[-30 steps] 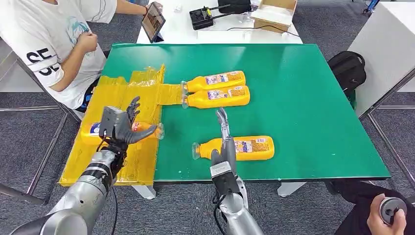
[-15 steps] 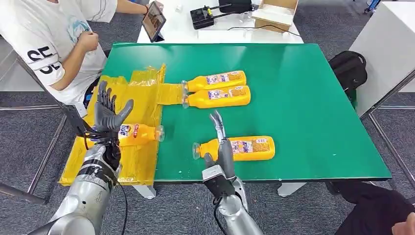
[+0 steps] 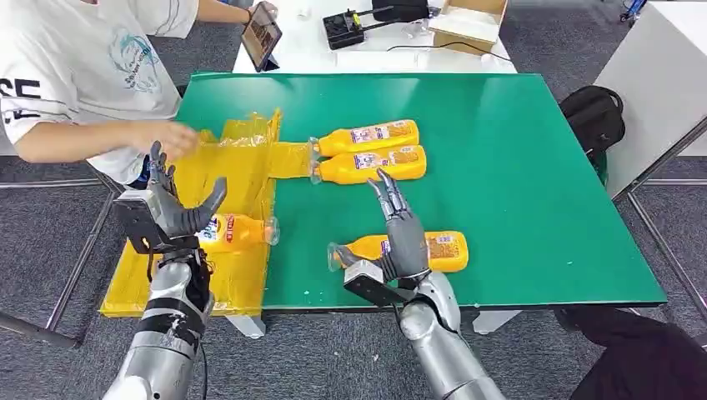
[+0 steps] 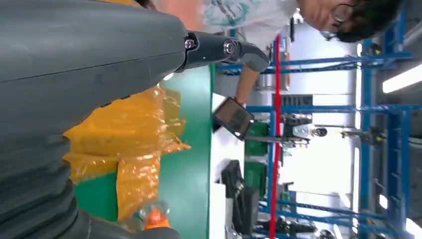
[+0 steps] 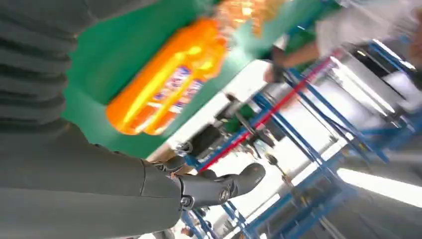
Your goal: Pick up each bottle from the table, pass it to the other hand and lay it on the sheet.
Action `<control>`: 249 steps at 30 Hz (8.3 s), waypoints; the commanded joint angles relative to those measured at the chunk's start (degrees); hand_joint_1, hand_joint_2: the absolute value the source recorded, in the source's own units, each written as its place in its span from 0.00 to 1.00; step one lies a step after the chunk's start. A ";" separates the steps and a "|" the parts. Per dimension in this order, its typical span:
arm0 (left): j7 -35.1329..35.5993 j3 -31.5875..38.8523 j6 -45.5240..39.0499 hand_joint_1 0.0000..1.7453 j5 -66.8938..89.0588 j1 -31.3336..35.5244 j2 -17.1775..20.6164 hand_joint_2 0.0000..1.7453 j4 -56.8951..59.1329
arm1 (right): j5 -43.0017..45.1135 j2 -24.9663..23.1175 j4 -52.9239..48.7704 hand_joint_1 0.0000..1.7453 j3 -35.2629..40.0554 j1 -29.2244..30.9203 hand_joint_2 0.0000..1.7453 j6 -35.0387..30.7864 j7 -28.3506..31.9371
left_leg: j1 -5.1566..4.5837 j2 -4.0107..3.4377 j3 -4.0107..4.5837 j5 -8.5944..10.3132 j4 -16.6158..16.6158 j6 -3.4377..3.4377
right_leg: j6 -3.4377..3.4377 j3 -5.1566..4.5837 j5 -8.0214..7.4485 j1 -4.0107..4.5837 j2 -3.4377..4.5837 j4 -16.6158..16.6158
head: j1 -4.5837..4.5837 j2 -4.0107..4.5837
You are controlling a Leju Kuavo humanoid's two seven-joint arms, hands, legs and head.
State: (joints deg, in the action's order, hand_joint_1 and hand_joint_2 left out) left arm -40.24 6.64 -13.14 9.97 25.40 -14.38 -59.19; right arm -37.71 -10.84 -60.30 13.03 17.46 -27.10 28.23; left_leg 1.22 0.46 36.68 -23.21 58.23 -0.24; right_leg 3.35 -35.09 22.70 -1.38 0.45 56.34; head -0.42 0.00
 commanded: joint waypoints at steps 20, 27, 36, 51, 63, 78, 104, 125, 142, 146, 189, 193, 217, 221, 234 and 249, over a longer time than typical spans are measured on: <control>0.24 -18.96 -12.99 0.00 -0.79 -14.96 2.00 1.00 -15.46 | -9.02 11.96 25.57 0.00 -1.67 11.99 1.00 23.91 -6.15 | 0.02 -0.02 -0.32 -0.14 -0.10 0.13 | -0.14 0.38 0.09 0.07 -0.08 -0.16 | 0.00 0.00; 0.24 -19.12 -12.78 0.00 -0.88 -14.89 1.98 1.00 -15.32 | -9.05 12.04 25.52 0.00 -1.33 11.94 1.00 24.26 -6.00 | 0.01 -0.02 -0.25 -0.11 -0.07 0.12 | -0.12 0.30 0.07 0.04 -0.07 -0.12 | 0.02 0.00; 0.24 -19.87 -12.58 0.00 -0.35 -13.75 1.66 1.00 -12.78 | -7.09 12.43 25.13 0.00 -0.16 11.72 1.00 27.88 -4.56 | 0.01 0.04 -0.24 -0.08 -0.07 0.11 | -0.11 0.30 0.07 0.04 -0.14 -0.11 | 0.00 0.00; 0.24 -22.76 -12.89 0.00 0.28 -12.28 1.31 1.00 -8.73 | -7.22 17.70 29.63 0.00 4.43 13.70 1.00 29.91 -8.79 | 0.01 0.28 -0.56 -0.06 -0.12 0.17 | -0.16 0.66 0.12 0.06 -0.42 -0.21 | 0.00 0.00; 0.24 -23.39 -12.97 0.00 0.01 -12.87 0.75 1.00 -7.51 | -11.07 14.74 30.85 0.00 7.32 14.86 1.00 23.78 -16.22 | 0.02 0.10 -0.53 -0.02 -0.07 0.17 | -0.06 0.64 0.02 0.05 -0.17 -0.21 | 0.02 0.00; 0.24 -22.98 -11.69 0.00 -0.36 -12.55 0.30 1.00 -6.28 | -11.70 14.62 32.90 0.00 8.12 14.51 1.00 24.68 -17.04 | 0.04 0.13 -0.71 -0.01 -0.11 0.21 | -0.12 0.81 0.02 0.09 -0.25 -0.29 | 0.02 0.00; 0.24 -22.57 -10.24 0.00 -1.19 -12.67 -0.40 1.00 -5.46 | -10.58 14.74 34.44 1.00 7.70 13.92 1.00 25.67 -16.34 | 0.05 0.16 -0.93 -0.09 -0.11 0.21 | -0.10 1.03 0.05 0.10 -0.27 -0.31 | 0.02 0.00; 0.24 -22.08 -9.67 0.00 -1.58 -13.04 -0.59 1.00 -5.36 | -9.09 15.62 34.21 1.00 7.38 14.64 1.00 27.56 -14.49 | 0.04 0.14 -0.93 -0.11 -0.09 0.20 | -0.06 1.01 0.07 0.08 -0.23 -0.29 | 0.02 0.00; 0.24 -21.08 -10.56 0.00 -0.51 -14.37 -2.40 1.00 -4.50 | 8.51 1.21 -17.72 1.00 -11.47 -6.18 1.00 -0.55 3.10 | 0.05 0.25 -0.07 -0.14 -0.01 0.17 | 0.10 0.23 0.18 0.05 -0.27 -0.07 | 0.02 0.00; 0.24 -21.33 -10.18 0.00 -1.19 -13.87 -2.63 1.00 -3.52 | 10.24 0.28 -23.58 1.00 -13.38 -8.72 1.00 -3.87 4.40 | -0.04 0.31 -0.27 -0.25 -0.01 0.21 | -0.01 0.45 0.34 -0.03 -0.49 -0.08 | 0.02 0.00; 0.24 -24.24 20.21 0.00 -13.53 -14.59 -5.62 1.00 -2.91 | 6.52 -5.27 -0.88 1.00 -3.48 -9.11 1.00 1.74 11.63 | 0.00 0.06 -0.18 -0.26 -0.04 0.24 | 0.06 0.29 0.22 0.02 -0.22 -0.17 | 0.07 0.00; 0.24 -24.24 20.21 0.00 -13.53 -14.59 -5.62 1.00 -2.91 | 6.52 -5.27 -0.88 1.00 -3.48 -9.11 1.00 1.74 11.63 | -0.02 0.10 -0.18 -0.26 -0.04 0.25 | 0.04 0.30 0.25 0.01 -0.28 -0.16 | 0.02 0.00; 0.24 -27.82 26.80 0.00 -15.45 -9.21 -5.62 1.00 7.35 | 0.82 -6.99 5.39 1.00 -0.61 -0.90 1.00 -1.19 8.92 | -0.01 0.09 -0.04 -0.18 -0.02 0.22 | 0.09 0.15 0.19 0.00 -0.26 -0.12 | 0.02 0.00; 0.24 -29.87 27.19 0.00 -17.61 -6.97 -5.62 1.00 10.93 | -0.75 -8.51 10.44 1.00 0.64 1.59 1.00 -2.35 7.38 | 0.00 0.01 -0.23 -0.27 -0.01 0.25 | 0.00 0.33 0.25 0.04 -0.22 -0.11 | 0.02 0.00; 0.24 -32.87 25.85 0.00 -21.69 -4.73 -5.62 1.00 13.11 | 3.08 -9.16 21.52 1.00 8.83 4.73 1.00 -5.93 6.86 | 0.00 0.08 -0.03 -0.18 -0.03 0.20 | 0.11 0.14 0.18 0.01 -0.24 -0.12 | 0.04 0.00; 0.24 -31.87 25.04 0.00 -22.70 -4.82 -5.62 1.00 12.46 | 6.37 -9.16 24.42 1.00 12.08 4.47 1.00 -5.42 6.98 | 0.01 0.11 -0.09 -0.22 -0.02 0.21 | 0.07 0.21 0.23 0.03 -0.28 -0.13 | 0.04 0.00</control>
State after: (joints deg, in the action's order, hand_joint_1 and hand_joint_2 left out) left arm -40.48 -21.57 11.91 -13.36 17.09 -19.04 -50.10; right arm -32.87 -20.09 -45.02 18.10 20.63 -33.20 35.28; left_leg 1.19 0.56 36.82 -23.33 58.23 -0.07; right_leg 3.57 -35.14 22.84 -1.42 0.24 56.26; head -0.37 0.00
